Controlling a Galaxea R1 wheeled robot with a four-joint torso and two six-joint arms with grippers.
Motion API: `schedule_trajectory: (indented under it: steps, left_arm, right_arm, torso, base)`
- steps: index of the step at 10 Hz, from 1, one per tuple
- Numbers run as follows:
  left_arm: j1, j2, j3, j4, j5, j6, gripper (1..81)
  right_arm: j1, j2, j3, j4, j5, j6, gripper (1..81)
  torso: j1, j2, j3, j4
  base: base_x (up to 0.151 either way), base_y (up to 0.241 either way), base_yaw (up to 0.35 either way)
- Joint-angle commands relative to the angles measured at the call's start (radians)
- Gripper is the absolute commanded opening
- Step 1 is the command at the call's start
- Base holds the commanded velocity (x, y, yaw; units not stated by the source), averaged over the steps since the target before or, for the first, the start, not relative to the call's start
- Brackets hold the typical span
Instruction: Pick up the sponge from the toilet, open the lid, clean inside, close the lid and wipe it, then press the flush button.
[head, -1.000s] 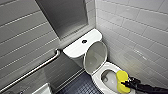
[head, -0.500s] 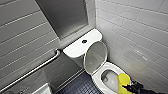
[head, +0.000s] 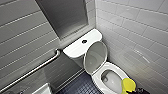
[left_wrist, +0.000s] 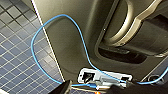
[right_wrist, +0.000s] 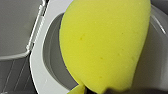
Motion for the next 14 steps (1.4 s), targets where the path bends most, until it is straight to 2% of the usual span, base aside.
schedule_trajectory:
  steps: [1, 6, 8, 10, 13, 14]
  left_arm:
    - [0.036, -0.014, -0.002, 0.0, 0.085, 0.004, 81.1]
    - [0.036, -0.006, -0.002, 0.003, 0.084, 0.004, 81.1]
    - [0.035, -0.003, -0.002, 0.004, 0.084, 0.005, 81.1]
    - [0.035, -0.003, -0.002, 0.004, 0.084, 0.005, 81.1]
    - [0.032, -0.001, -0.002, 0.003, 0.084, 0.005, 81.1]
    - [0.032, 0.0, -0.002, 0.003, 0.084, 0.004, 81.1]
  right_arm:
    - [-0.011, -0.044, 0.079, 0.006, 0.034, -0.003, 1.0]
    - [-0.09, -0.044, 0.193, 0.003, 0.108, -0.009, 1.0]
    - [-0.052, -0.035, 0.193, 0.008, 0.091, -0.012, 1.0]
    - [0.04, -0.021, 0.167, 0.011, -0.005, -0.014, 1.0]
    - [0.231, 0.057, 0.045, 0.048, -0.228, -0.012, 1.0]
    - [0.266, 0.097, -0.008, 0.051, -0.276, -0.012, 1.0]
  torso:
    - [0.0, 0.0, 0.0, 0.0]
    - [0.0, 0.0, 0.0, 0.0]
    - [0.0, 0.0, 0.0, 0.0]
    - [0.0, 0.0, 0.0, 0.0]
    - [0.0, 0.0, 0.0, 0.0]
    - [0.0, 0.0, 0.0, 0.0]
  base:
    - [0.0, 0.0, 0.0]
    - [0.0, 0.0, 0.0]
    - [0.0, 0.0, 0.0]
    - [0.0, 0.0, 0.0]
    - [0.0, 0.0, 0.0]
    - [0.0, 0.0, 0.0]
